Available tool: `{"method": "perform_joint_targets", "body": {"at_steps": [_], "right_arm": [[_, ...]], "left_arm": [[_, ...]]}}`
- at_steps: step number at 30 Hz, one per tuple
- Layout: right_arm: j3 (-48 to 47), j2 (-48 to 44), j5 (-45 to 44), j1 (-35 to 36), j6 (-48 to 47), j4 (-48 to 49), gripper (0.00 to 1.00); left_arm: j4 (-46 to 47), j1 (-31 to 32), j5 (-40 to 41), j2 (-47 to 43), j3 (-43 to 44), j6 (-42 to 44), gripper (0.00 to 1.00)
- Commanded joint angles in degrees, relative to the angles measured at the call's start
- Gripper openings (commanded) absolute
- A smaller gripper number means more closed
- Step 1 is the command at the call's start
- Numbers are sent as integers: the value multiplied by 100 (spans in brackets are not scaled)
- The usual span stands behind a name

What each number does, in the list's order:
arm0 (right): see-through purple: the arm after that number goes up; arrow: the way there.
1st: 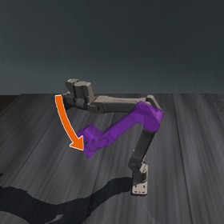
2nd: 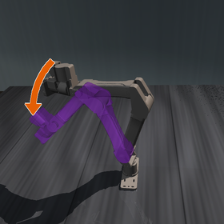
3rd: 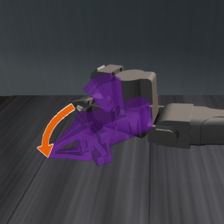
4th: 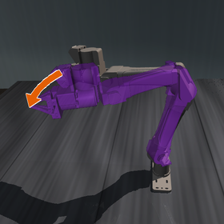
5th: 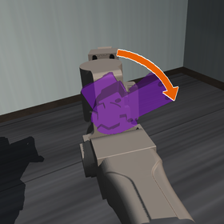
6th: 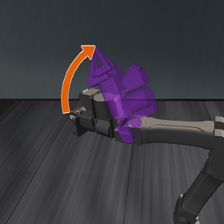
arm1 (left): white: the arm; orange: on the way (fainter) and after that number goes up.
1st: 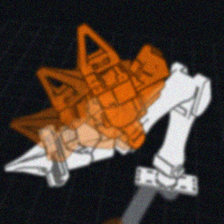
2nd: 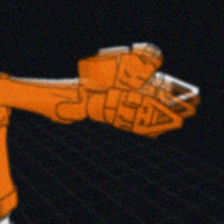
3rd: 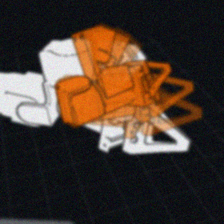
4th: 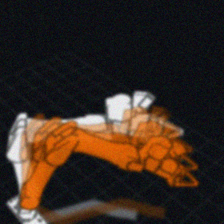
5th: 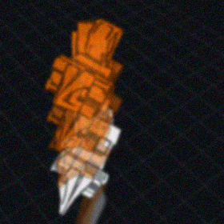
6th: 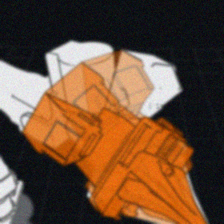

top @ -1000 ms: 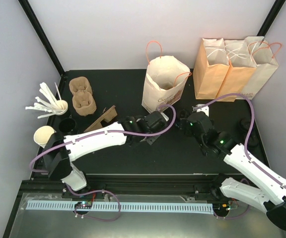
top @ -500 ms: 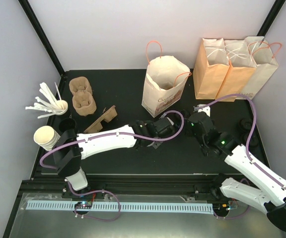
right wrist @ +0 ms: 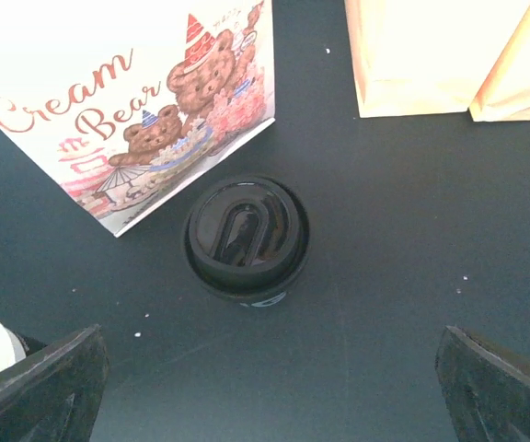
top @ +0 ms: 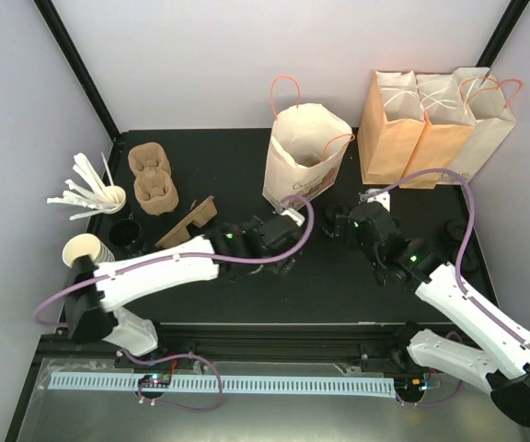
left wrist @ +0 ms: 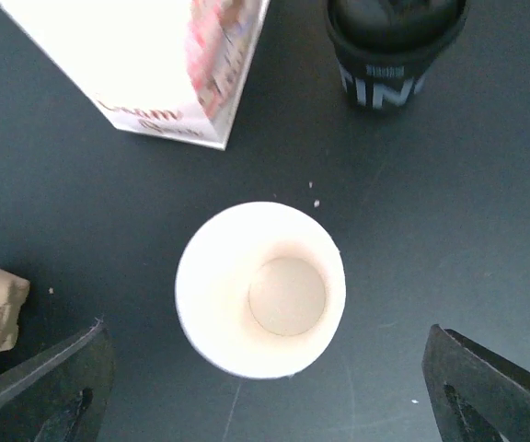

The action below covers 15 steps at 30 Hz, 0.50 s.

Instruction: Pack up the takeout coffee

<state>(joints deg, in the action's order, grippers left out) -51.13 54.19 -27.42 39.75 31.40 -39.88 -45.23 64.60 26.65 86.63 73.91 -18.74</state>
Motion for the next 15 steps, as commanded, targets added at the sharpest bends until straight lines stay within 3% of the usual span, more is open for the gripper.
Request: {"method": "perform_joint_targets", "body": {"at_steps": [1,6,10,15], "right_arm": [[-246,126,-142,-146,-74,-176,100],[-377,458,-60,-340,123,-438,100],[-412,784,222,-382,212,-503,100],[-922,1635,111,-384,754,-1162,100]], "left_arm": [[-174,-138,-24,-1038,15,-473,97],[916,-1362,-1878,-2529,-1440,-763,98],[1177,-2132,-2462,-3397,-2360,-1020,99],[923,-2668,-2792,-3758,-2779,-1014,99]]}}
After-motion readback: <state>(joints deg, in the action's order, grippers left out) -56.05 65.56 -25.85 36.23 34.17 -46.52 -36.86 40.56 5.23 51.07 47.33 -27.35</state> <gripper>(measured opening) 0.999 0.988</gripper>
